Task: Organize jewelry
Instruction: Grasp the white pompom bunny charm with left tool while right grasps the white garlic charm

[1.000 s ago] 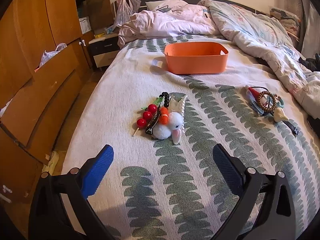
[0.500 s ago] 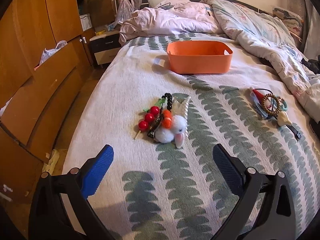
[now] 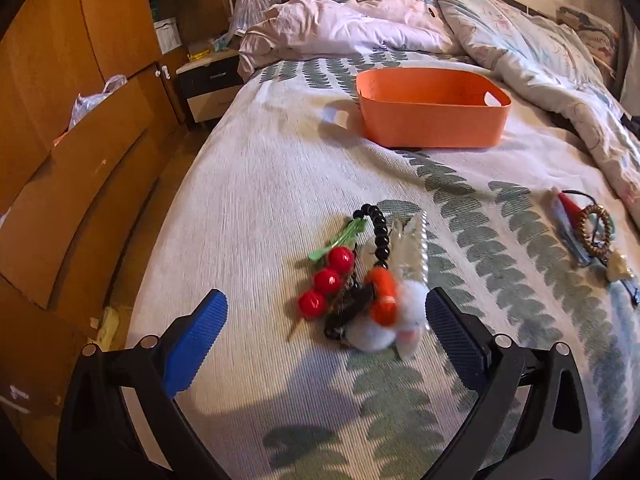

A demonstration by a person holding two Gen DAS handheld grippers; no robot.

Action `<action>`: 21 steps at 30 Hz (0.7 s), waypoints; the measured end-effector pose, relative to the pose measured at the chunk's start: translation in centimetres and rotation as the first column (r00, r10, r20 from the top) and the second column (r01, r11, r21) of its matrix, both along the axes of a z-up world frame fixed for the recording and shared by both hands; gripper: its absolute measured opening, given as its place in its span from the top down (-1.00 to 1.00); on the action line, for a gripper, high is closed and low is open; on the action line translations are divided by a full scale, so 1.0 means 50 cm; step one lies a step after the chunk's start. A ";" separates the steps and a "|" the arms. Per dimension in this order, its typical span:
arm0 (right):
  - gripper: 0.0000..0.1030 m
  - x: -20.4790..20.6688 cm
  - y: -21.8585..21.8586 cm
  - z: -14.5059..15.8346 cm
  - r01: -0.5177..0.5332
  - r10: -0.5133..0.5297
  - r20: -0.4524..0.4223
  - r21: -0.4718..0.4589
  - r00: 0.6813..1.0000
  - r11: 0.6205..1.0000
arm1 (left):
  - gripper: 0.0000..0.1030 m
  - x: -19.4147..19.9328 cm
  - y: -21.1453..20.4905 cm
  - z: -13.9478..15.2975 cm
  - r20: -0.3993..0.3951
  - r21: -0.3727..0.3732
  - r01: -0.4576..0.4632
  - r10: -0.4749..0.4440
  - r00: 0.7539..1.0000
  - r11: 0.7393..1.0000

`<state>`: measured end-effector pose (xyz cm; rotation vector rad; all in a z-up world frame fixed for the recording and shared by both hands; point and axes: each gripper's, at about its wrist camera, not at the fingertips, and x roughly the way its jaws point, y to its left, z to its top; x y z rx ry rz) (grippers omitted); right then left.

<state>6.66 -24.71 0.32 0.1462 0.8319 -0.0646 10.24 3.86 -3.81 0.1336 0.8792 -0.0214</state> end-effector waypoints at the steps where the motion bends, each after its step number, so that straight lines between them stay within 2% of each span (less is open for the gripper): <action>1: -0.95 0.011 0.003 -0.011 -0.006 0.006 -0.027 0.000 1.000 1.000 | -0.91 0.002 0.000 -0.004 -0.001 0.008 0.003 -0.003 1.000 1.000; 3: -0.94 0.026 0.016 -0.034 -0.030 0.028 -0.079 -0.028 0.996 0.999 | -0.91 0.010 -0.005 -0.013 -0.007 0.023 0.013 -0.013 1.000 1.000; 6: -0.95 0.035 0.030 -0.059 -0.026 0.018 -0.099 -0.085 0.995 0.996 | -0.91 0.022 -0.008 -0.019 -0.007 0.022 0.029 -0.029 1.000 0.999; 16: -0.94 0.053 0.024 -0.097 0.024 -0.035 -0.114 -0.097 0.993 0.995 | -0.91 0.041 -0.017 -0.034 -0.031 0.003 0.053 -0.053 0.998 0.999; 21: -0.86 0.059 0.027 -0.105 0.019 -0.034 -0.132 -0.115 0.991 0.993 | -0.91 0.050 -0.014 -0.054 -0.074 -0.045 0.047 -0.051 0.996 0.998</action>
